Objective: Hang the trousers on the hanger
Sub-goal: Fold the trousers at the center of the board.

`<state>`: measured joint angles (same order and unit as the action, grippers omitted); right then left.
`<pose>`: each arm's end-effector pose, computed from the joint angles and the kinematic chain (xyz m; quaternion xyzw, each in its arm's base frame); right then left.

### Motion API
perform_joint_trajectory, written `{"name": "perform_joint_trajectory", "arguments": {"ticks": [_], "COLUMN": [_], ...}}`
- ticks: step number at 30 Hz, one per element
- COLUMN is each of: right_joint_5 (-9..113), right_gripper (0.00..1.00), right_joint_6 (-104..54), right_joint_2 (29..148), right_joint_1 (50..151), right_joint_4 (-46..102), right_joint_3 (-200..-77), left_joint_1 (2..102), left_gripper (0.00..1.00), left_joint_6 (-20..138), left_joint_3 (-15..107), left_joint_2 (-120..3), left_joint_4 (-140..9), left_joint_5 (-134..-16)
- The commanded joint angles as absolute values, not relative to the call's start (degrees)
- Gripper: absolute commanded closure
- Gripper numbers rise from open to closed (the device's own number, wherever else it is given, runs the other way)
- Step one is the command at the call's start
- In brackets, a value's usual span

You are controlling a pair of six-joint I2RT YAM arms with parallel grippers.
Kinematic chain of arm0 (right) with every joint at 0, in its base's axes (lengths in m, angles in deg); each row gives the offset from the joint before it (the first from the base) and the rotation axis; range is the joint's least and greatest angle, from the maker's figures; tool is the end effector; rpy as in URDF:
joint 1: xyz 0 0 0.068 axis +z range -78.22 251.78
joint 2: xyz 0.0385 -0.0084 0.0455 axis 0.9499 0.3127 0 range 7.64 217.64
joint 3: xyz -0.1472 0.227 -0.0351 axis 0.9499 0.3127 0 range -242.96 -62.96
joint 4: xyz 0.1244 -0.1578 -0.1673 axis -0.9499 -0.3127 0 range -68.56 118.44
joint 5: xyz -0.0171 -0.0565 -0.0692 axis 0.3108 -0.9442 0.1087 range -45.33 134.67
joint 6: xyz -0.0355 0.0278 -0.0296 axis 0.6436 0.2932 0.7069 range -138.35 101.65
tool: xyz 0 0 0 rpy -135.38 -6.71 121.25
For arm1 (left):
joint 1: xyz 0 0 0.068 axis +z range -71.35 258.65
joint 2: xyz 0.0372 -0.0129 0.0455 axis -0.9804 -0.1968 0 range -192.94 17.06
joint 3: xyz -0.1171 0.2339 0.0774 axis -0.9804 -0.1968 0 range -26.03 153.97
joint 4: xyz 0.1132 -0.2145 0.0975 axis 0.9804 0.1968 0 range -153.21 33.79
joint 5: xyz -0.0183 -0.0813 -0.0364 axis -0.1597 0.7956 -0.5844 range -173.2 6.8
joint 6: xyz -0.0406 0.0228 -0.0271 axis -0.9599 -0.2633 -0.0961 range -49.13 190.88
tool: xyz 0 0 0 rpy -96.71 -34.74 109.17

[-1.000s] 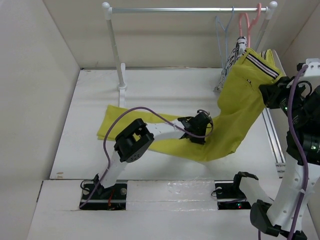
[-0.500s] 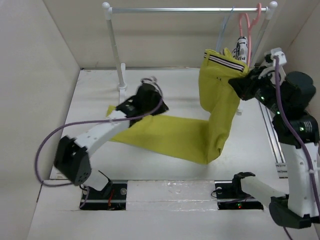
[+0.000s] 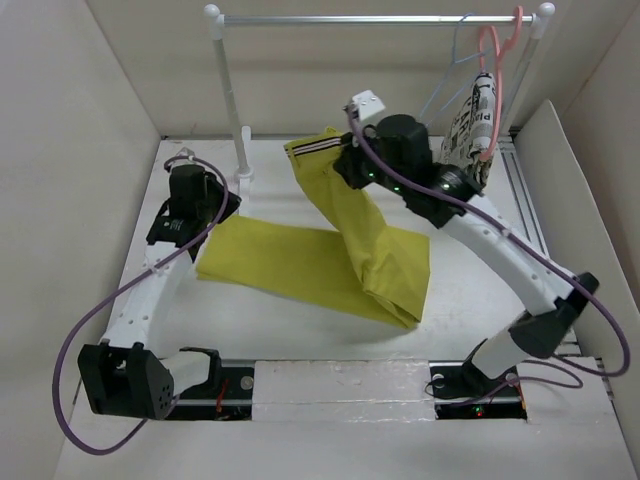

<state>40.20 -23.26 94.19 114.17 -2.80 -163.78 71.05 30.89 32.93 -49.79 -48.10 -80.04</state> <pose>0.2467 0.2215 0.4636 -0.2360 0.7680 0.2098 0.5572 0.2652 -0.0373 0.3393 -0.2178 0.8048 -0.2436 0.4955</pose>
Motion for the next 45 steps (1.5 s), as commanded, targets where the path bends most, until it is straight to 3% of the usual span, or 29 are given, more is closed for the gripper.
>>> {"name": "perform_joint_trajectory", "arguments": {"ticks": [1,7,8,10,11,13,14,15,17,22,24,26,27,28,31,32,34,35,38,41,45], "right_joint_5": [34.65,33.16,34.55,38.15,41.39,51.23,54.05,56.51,58.90,57.95,58.03,58.21,57.42,56.89,53.30,52.59,52.49,53.02,55.39,59.17,59.53], "right_gripper": [1.00,1.00,0.96,0.80,0.61,0.40,0.18,0.10,0.04,0.03,0.08,0.55,0.86,1.00,1.00,0.96,0.81,0.67,0.38,0.35,0.44], "right_joint_6": [-21.70,-20.38,-20.72,-21.60,-23.87,-26.34,-26.79,-26.53,-23.30,-21.17,-20.55,-20.11,-19.59,-19.32,-19.06,-19.14,-19.84,-20.72,-21.43,-21.52,-21.78], "right_joint_2": [100.00,116.41,118.19,122.06,125.99,129.79,132.60,133.50,133.25,116.22,110.68,102.85,100.13,95.49,88.88,84.94,81.14,77.64,73.05,70.05,71.18], "right_joint_1": [118.79,127.84,129.94,131.36,131.37,131.37,131.37,131.37,130.33,125.05,121.38,118.90,116.63,115.47,111.44,110.29,106.26,104.67,99.84,97.45,97.44], "right_joint_4": [8.14,9.63,10.59,14.01,15.60,18.41,18.34,17.21,14.04,17.18,17.72,17.29,17.02,14.76,10.89,10.26,9.82,9.72,10.07,9.99,10.86], "right_joint_3": [-171.48,-180.90,-181.69,-181.96,-181.88,-181.96,-182.49,-184.41,-184.69,-164.72,-157.65,-147.14,-143.77,-140.51,-128.99,-126.01,-117.39,-114.93,-106.22,-101.20,-97.77], "left_joint_1": [74.77,76.98,77.68,78.21,78.21,78.21,78.21,78.21,78.21,78.21,77.34,74.62,72.87,69.11,61.37,60.03,59.49,60.71,64.05,68.62,73.11], "left_gripper": [1.00,1.00,1.00,0.98,0.97,0.94,0.93,0.92,0.90,0.88,0.88,0.87,0.87,0.87,0.87,0.87,0.88,0.88,0.88,0.88,0.88], "left_joint_6": [32.47,32.56,32.73,32.99,33.52,34.66,35.10,35.19,35.63,35.54,35.37,36.15,36.16,36.07,35.54,34.93,34.05,33.61,34.31,34.40,34.31], "left_joint_3": [34.43,45.39,46.99,52.15,53.93,57.88,58.86,59.48,58.70,45.73,39.31,35.94,34.62,32.09,29.43,29.34,28.38,27.59,24.16,22.05,19.24], "left_joint_2": [-46.84,-47.19,-47.10,-47.36,-47.71,-48.06,-48.50,-48.59,-48.59,-47.98,-49.29,-51.92,-52.89,-53.68,-57.64,-60.43,-62.73,-64.49,-66.69,-67.58,-67.93], "left_joint_4": [-47.31,-41.26,-40.72,-38.53,-37.91,-37.29,-37.02,-37.02,-38.16,-43.59,-45.10,-46.60,-46.43,-47.29,-49.84,-49.94,-50.64,-50.90,-52.05,-51.08,-52.05], "left_joint_5": [-78.54,-89.42,-92.14,-95.40,-99.42,-101.56,-102.79,-102.63,-100.53,-91.92,-84.81,-80.42,-80.13,-79.78,-76.70,-76.35,-75.65,-74.86,-77.12,-80.39,-80.12]}}
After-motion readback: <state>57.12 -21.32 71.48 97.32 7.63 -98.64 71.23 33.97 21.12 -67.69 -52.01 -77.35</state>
